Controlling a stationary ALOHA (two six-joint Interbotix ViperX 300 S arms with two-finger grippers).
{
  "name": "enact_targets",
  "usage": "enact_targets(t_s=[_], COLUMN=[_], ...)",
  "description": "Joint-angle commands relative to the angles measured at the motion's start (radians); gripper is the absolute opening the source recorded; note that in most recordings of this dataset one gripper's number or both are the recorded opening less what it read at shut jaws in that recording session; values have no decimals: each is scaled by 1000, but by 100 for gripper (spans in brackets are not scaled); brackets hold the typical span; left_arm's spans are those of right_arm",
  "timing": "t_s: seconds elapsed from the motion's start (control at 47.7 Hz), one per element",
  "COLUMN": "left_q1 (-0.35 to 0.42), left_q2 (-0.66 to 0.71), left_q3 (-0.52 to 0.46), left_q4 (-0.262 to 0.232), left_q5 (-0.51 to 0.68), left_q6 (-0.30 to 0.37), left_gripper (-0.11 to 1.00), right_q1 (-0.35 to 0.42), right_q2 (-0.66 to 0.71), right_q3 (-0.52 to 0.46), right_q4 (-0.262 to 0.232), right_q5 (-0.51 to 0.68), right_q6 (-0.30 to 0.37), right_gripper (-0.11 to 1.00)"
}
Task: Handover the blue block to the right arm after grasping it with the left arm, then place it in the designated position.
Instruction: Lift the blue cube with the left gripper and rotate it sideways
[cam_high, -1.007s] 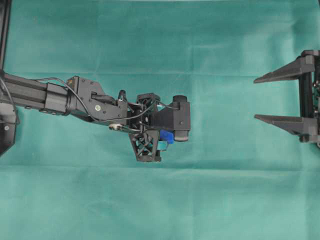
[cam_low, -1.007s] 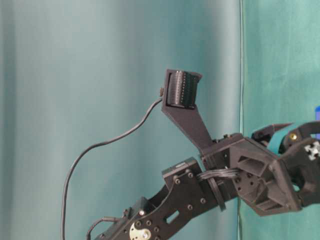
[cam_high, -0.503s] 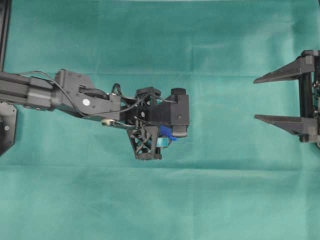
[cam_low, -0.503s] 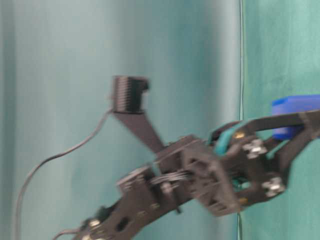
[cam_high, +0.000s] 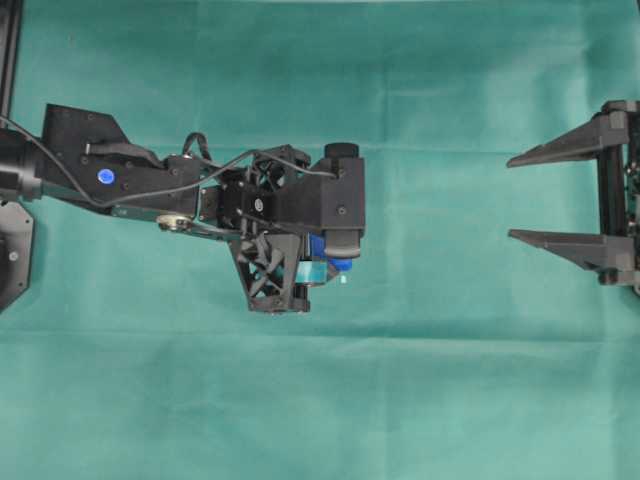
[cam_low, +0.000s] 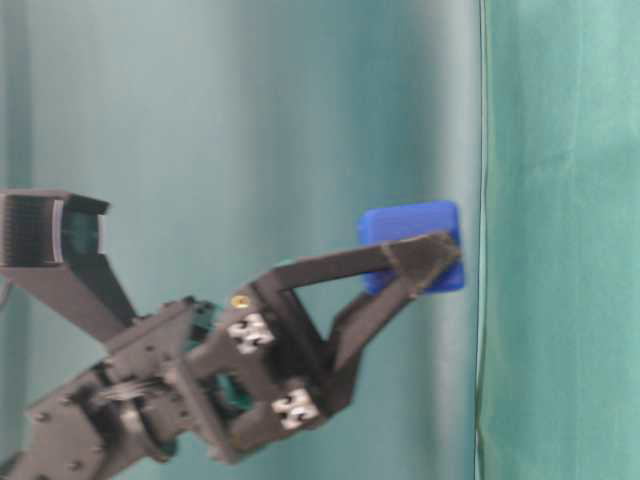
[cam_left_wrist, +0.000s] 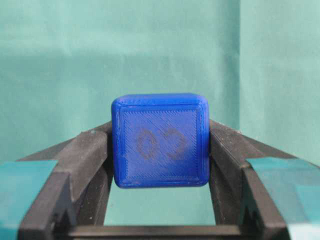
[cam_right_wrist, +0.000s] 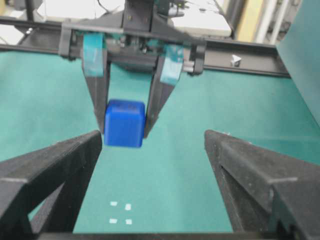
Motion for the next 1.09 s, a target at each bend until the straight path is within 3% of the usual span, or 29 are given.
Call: enact_targets(t_s=[0.0,0.482,1.069], left_q1=[-3,14,38], left_q2=[-43,-158,-172], left_q3=[-57,-186,-181], left_q4=[8,11,11], left_q5=[44,187,190], left_q6=[3,48,49], left_gripper=[47,47,47], right_q1=[-3,-3,-3], right_q2=[6,6,6], right_q3=[-26,-29,-31], right_q4=[0,0,0], right_q5=[-3,-3,-3], right_q6=[-2,-2,-3], right_gripper=[95,95,95])
